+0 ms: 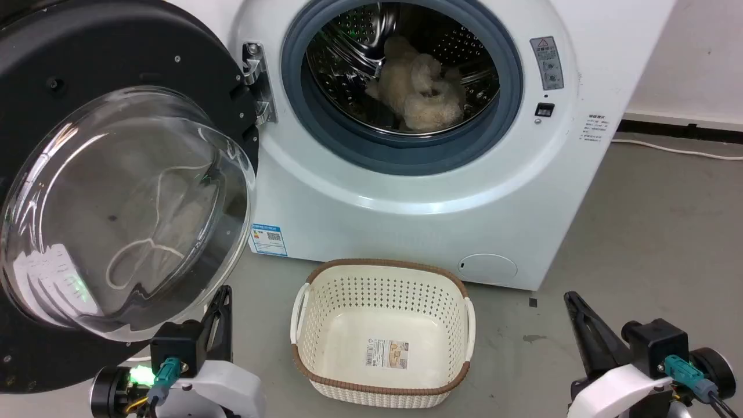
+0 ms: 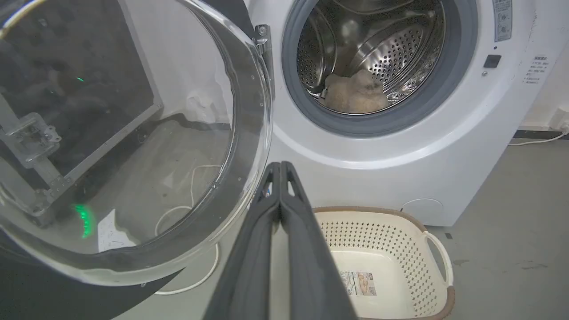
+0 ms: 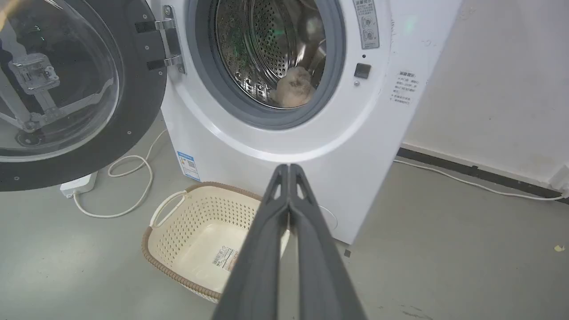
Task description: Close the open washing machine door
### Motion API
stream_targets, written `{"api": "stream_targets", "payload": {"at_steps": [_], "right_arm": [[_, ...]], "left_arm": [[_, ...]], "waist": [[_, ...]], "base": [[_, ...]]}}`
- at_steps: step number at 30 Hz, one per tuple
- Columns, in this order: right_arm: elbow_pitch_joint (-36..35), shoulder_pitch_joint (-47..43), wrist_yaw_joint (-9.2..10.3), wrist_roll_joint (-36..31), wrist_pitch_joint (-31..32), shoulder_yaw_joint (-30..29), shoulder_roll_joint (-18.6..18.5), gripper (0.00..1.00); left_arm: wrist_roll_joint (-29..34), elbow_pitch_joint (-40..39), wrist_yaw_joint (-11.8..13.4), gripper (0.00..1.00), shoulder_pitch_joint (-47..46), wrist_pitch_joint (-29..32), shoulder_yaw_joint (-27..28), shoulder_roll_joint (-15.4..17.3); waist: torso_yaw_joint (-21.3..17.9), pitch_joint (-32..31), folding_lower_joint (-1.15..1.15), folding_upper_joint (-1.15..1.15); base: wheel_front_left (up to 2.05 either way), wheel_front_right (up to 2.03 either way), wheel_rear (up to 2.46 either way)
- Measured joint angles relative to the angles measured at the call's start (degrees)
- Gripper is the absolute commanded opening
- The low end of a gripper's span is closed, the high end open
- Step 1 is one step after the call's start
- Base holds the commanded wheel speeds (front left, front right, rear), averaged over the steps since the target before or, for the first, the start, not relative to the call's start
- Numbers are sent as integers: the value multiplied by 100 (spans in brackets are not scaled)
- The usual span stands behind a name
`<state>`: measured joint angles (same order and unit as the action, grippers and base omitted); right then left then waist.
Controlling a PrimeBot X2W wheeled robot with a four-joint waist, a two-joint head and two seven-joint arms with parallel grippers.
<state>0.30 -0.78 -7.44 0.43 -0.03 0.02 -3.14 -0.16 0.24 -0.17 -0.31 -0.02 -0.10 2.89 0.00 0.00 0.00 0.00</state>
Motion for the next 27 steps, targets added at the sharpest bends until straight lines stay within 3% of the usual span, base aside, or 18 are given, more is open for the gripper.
{"api": "stream_targets", "payload": {"at_steps": [27], "right_arm": [[0, 1, 0, 0, 0, -1, 1, 0]], "left_arm": [[0, 0, 0, 0, 0, 0, 0, 0]], "waist": [[0, 0, 0, 0]], "base": [[0, 0, 0]]}}
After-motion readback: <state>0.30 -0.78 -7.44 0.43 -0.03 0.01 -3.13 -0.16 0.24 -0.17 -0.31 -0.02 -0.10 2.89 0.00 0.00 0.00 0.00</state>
